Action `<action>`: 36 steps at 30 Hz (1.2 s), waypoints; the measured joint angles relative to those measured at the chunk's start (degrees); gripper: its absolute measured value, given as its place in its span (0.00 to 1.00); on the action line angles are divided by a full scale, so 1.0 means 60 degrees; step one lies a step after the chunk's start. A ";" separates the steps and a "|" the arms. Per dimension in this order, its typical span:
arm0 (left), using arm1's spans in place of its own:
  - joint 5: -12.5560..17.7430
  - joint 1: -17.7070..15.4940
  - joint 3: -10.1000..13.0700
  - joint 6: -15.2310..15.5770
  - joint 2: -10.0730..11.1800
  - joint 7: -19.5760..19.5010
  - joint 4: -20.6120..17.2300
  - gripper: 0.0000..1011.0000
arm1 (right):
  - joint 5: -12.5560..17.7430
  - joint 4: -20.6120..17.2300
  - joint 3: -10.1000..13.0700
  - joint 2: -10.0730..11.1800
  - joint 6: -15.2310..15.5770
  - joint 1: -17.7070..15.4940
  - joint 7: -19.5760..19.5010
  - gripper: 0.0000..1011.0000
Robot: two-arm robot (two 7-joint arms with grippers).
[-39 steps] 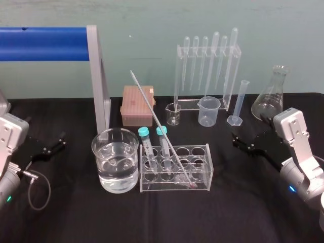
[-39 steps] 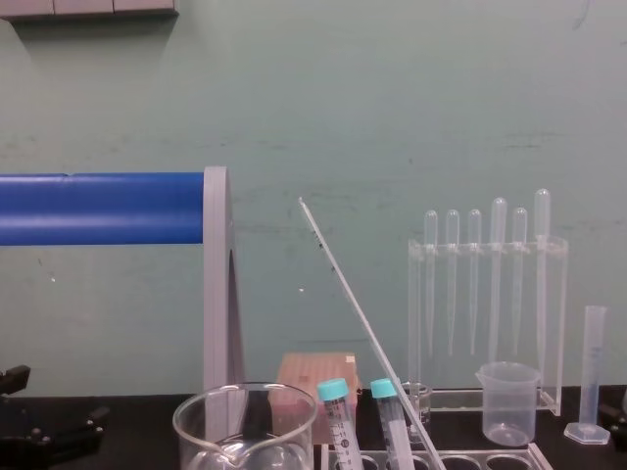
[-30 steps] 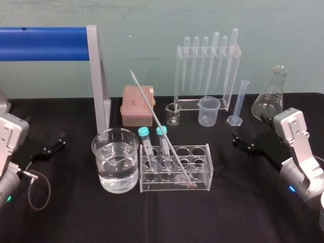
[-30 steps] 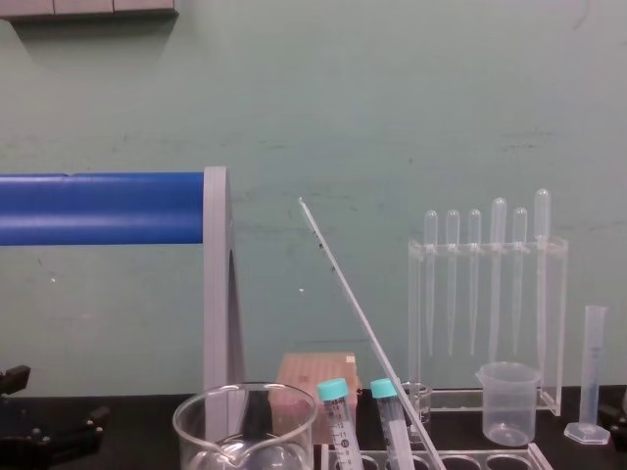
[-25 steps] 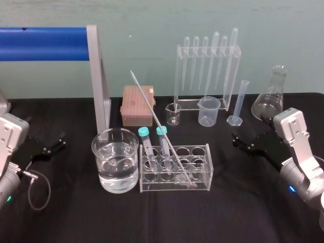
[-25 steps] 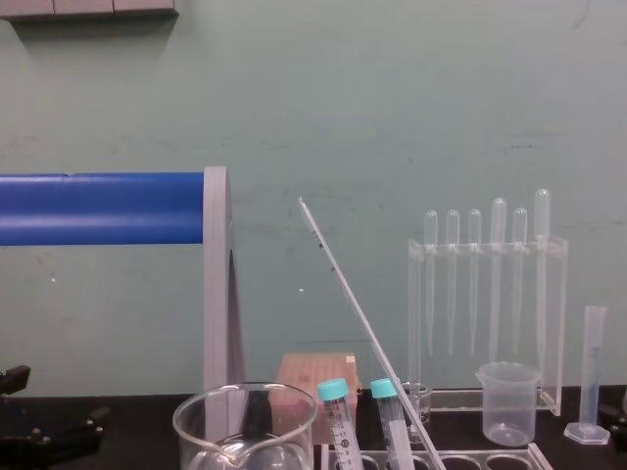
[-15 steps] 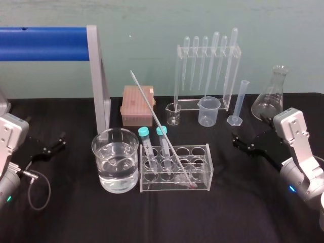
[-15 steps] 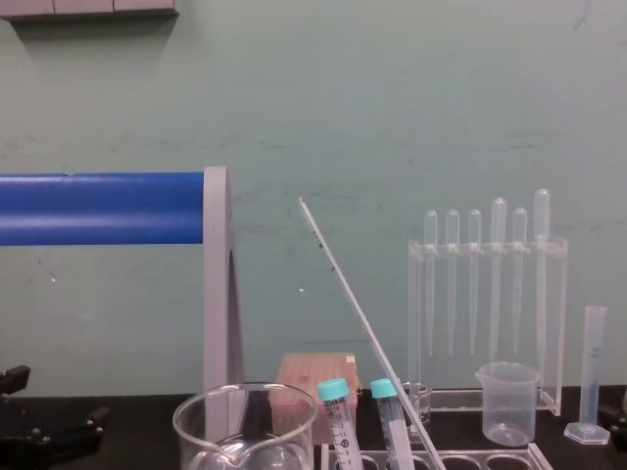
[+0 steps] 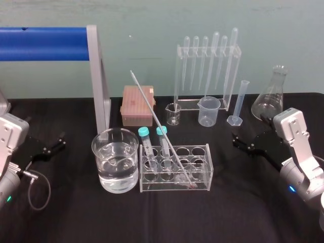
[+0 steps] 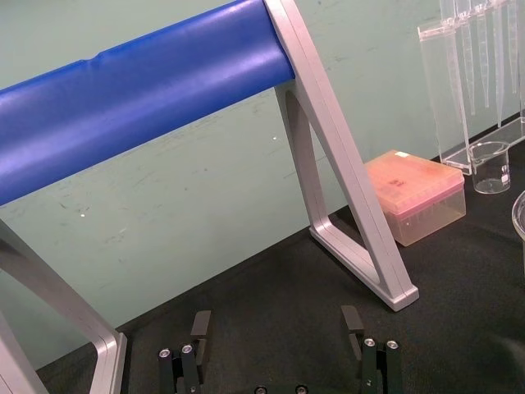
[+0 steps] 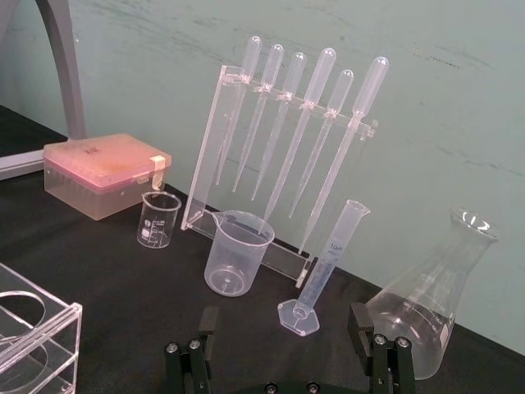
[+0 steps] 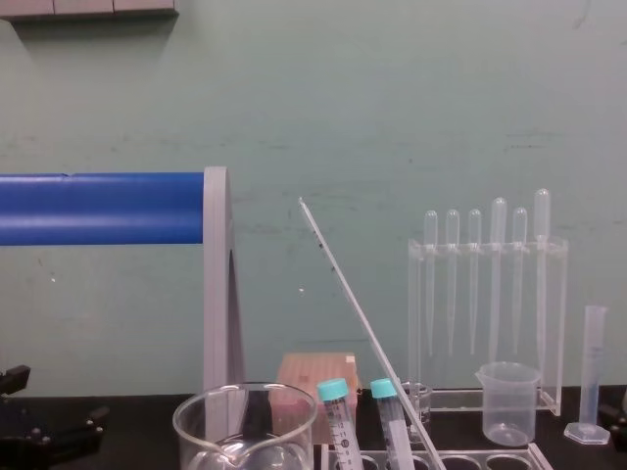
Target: Hold the thermometer with one hand and immerse one end into the beaker, then reinsert it into the test tube rack.
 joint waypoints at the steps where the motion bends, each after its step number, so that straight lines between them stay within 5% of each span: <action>1: 0.0000 0.0000 0.0000 0.0000 0.0000 0.0000 0.0000 1.00 | 0.0000 0.0000 0.0000 0.0000 0.0000 0.0000 0.0000 0.99; 22: 0.0000 0.0000 0.0000 0.0000 0.0000 0.0000 0.0000 1.00 | 0.0084 -0.0050 0.0059 0.0038 0.0080 0.0000 0.0165 0.99; 24: 0.0000 0.0000 0.0000 0.0000 0.0000 0.0000 0.0000 1.00 | 0.0400 -0.0188 0.0199 0.0079 0.0248 -0.0006 0.0468 0.99; 27: 0.0000 0.0001 0.0000 0.0000 0.0000 0.0000 0.0000 1.00 | 0.1667 -0.0769 0.0700 0.0200 0.1072 -0.0058 0.1484 0.99; 28: 0.0000 0.0000 0.0000 0.0000 0.0000 0.0000 0.0000 1.00 | 0.1667 -0.0769 0.0700 0.0200 0.1072 -0.0058 0.1484 0.99; 30: 0.0001 0.0000 0.0000 0.0000 0.0000 0.0000 0.0000 1.00 | 0.2702 -0.1293 0.1031 0.0307 0.2060 0.0026 0.2344 0.99; 36: 0.0000 0.0000 0.0000 0.0000 0.0000 0.0001 0.0000 1.00 | 0.3777 -0.2004 0.1172 0.0381 0.3597 0.0581 0.3656 0.99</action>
